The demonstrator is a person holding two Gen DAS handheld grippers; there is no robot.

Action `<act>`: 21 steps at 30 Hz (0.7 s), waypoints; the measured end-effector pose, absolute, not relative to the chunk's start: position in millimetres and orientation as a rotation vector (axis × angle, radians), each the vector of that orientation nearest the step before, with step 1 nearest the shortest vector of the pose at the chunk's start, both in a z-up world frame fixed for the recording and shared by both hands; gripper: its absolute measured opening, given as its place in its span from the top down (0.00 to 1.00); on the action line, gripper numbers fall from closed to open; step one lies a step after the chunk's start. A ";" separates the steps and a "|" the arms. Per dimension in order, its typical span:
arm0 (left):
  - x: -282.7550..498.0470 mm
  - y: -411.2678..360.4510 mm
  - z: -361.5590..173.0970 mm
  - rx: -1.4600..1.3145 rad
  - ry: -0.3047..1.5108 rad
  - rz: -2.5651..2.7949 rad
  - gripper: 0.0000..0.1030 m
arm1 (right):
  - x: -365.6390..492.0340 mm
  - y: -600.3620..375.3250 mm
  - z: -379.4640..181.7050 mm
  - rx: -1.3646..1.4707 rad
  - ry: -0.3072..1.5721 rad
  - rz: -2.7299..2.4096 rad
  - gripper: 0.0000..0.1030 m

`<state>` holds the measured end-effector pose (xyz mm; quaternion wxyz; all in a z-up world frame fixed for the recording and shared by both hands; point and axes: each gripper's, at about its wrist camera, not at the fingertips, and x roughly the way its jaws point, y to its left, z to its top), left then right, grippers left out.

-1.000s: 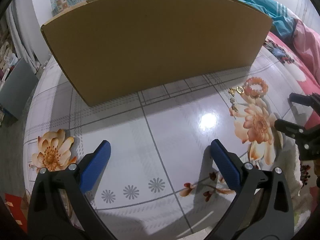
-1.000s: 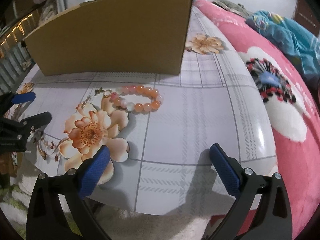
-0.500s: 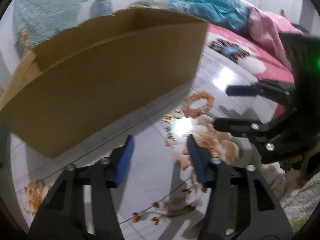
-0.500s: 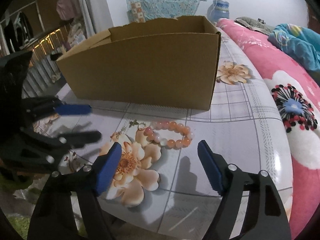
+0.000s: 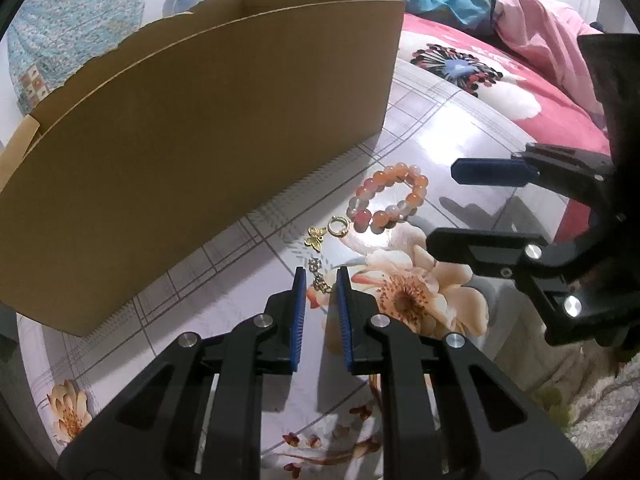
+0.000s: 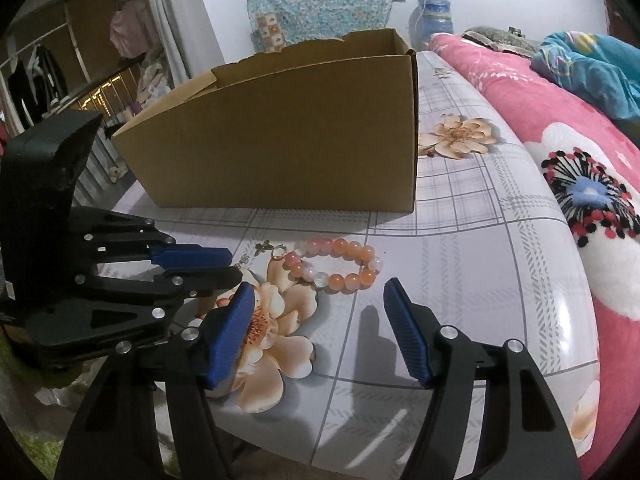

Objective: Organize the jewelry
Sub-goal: 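Move the left gripper toward the gold charms beside the pink bracelet, then close the left gripper on the small gold charm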

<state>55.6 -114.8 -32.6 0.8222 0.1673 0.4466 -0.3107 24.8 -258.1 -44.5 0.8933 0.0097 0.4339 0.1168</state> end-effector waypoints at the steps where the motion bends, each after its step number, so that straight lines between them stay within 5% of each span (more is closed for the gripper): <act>1: 56.6 -115.7 -32.9 0.358 0.950 -0.659 0.86 | 24.7 -258.0 -44.2 0.020 0.898 0.243 0.37; 6: 58.5 -115.4 -32.8 0.374 0.939 -0.655 0.98 | 23.5 -257.2 -44.2 0.024 0.896 0.244 0.40; 21: 61.0 -60.2 -26.5 0.248 0.917 -0.550 0.98 | 33.6 -238.0 -40.1 0.041 0.906 0.329 0.58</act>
